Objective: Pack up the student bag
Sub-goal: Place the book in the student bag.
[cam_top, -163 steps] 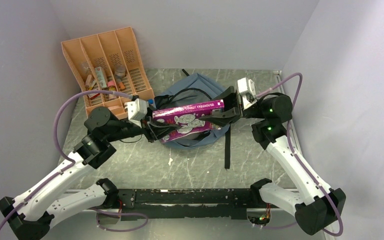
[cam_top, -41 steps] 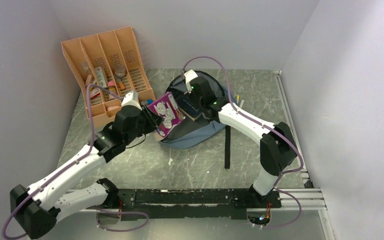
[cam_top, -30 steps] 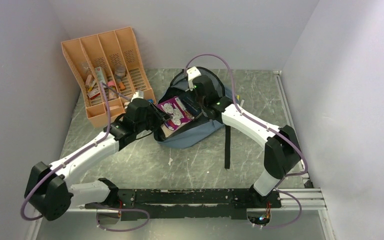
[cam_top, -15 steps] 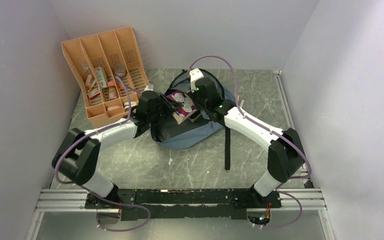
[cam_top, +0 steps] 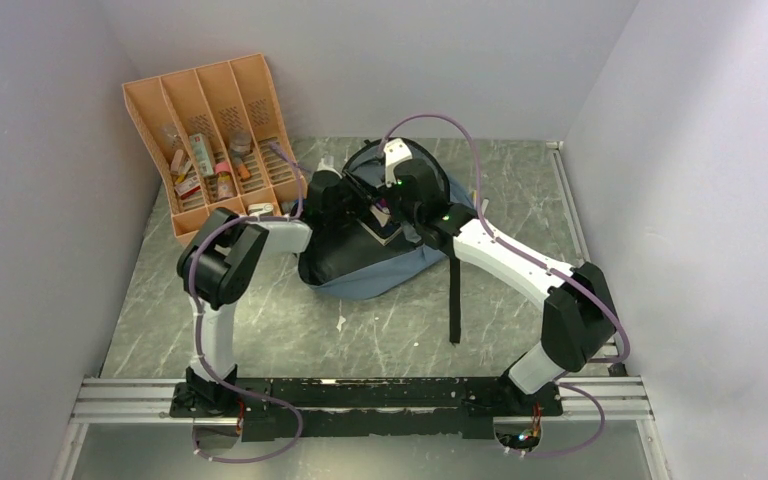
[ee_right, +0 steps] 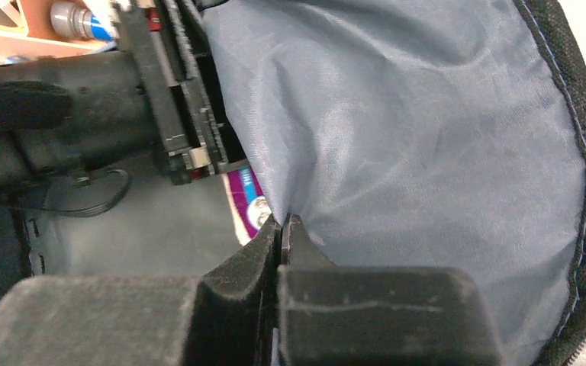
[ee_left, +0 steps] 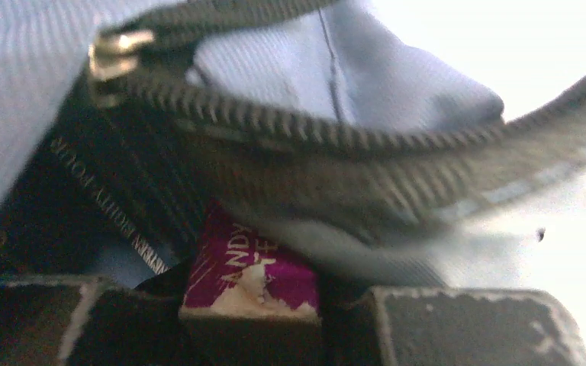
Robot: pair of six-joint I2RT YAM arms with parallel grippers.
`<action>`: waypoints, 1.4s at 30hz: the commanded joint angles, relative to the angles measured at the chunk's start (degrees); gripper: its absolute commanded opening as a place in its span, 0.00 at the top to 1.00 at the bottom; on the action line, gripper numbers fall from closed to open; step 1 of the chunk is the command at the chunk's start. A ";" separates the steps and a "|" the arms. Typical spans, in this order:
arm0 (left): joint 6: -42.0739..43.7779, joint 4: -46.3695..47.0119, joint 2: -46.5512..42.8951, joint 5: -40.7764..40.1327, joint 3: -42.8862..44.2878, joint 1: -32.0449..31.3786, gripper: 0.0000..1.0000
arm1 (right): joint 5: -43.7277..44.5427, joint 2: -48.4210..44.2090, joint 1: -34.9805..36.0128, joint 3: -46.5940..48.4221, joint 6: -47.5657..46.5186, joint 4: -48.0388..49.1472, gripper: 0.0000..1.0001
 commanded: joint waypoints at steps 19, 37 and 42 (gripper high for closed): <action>10.29 -9.40 7.68 -1.55 15.87 -0.52 0.53 | -1.56 -3.31 0.95 -0.90 1.72 3.62 1.00; 15.88 -23.68 1.63 -4.04 16.81 -0.77 0.03 | -1.88 -3.80 1.08 -2.11 2.09 3.15 1.00; 17.79 -31.40 -0.01 -5.45 19.50 -0.71 0.03 | -1.55 -4.14 1.01 -2.30 2.00 3.02 1.00</action>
